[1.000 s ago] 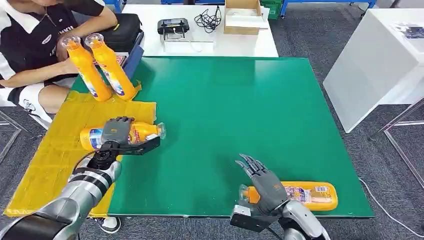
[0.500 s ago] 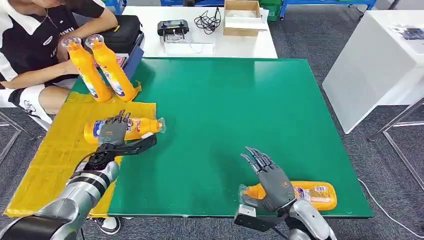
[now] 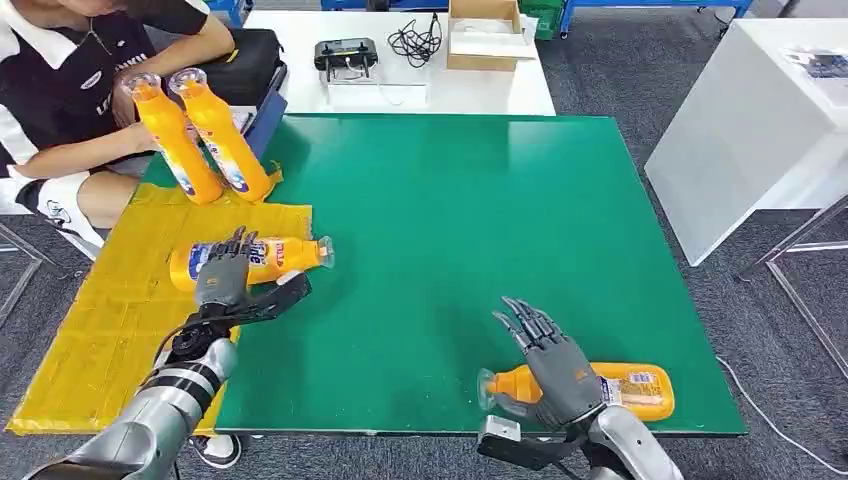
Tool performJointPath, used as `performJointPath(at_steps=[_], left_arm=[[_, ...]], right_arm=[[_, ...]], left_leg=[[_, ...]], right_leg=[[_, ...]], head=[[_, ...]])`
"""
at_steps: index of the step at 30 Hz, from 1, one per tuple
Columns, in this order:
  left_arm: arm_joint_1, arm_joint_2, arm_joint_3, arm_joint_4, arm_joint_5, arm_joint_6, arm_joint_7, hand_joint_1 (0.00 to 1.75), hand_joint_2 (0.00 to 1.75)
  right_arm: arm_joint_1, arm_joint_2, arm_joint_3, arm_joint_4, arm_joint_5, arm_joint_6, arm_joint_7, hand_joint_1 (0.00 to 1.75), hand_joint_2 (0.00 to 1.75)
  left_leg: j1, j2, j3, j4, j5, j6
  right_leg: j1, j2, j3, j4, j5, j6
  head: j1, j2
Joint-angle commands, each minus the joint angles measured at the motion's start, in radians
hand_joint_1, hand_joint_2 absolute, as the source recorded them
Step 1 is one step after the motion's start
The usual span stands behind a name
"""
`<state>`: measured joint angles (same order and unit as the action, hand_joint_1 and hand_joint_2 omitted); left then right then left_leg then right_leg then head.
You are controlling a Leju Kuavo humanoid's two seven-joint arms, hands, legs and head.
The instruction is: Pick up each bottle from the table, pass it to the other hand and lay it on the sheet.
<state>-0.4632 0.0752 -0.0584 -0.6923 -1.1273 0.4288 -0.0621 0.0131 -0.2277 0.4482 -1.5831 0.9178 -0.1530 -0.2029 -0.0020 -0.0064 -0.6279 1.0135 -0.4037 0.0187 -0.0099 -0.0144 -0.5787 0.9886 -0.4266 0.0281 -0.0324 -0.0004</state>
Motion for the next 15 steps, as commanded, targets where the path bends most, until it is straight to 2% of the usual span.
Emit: performJointPath(at_steps=[1, 5, 15], left_arm=[[0.104, -0.055, -0.015, -0.21, 0.066, -0.028, -0.036, 0.0, 1.75], [0.177, -0.066, -0.02, -0.348, 0.159, 0.017, -0.108, 0.0, 1.75], [0.271, -0.079, -0.034, -0.544, 0.277, 0.081, -0.203, 0.0, 1.75]], right_arm=[[0.04, -0.051, -0.04, 0.039, -0.007, 0.015, -0.018, 0.0, 1.75], [0.062, -0.055, -0.072, 0.047, 0.003, 0.017, 0.012, 0.0, 1.75], [0.073, -0.085, -0.086, 0.089, 0.018, 0.022, 0.062, 0.0, 1.75]], left_leg=[[0.0, -0.001, 0.0, -0.001, 0.0, 0.0], [0.0, 0.0, 0.0, -0.001, -0.001, -0.001], [0.0, 0.001, -0.004, -0.001, -0.002, -0.001]], right_leg=[[0.0, -0.001, 0.001, -0.001, 0.0, 0.0], [0.0, 0.0, 0.001, -0.002, -0.001, 0.0], [0.001, 0.001, -0.004, -0.002, -0.001, -0.001]], head=[[0.0, 0.0], [0.0, 0.0], [0.0, 0.0]])
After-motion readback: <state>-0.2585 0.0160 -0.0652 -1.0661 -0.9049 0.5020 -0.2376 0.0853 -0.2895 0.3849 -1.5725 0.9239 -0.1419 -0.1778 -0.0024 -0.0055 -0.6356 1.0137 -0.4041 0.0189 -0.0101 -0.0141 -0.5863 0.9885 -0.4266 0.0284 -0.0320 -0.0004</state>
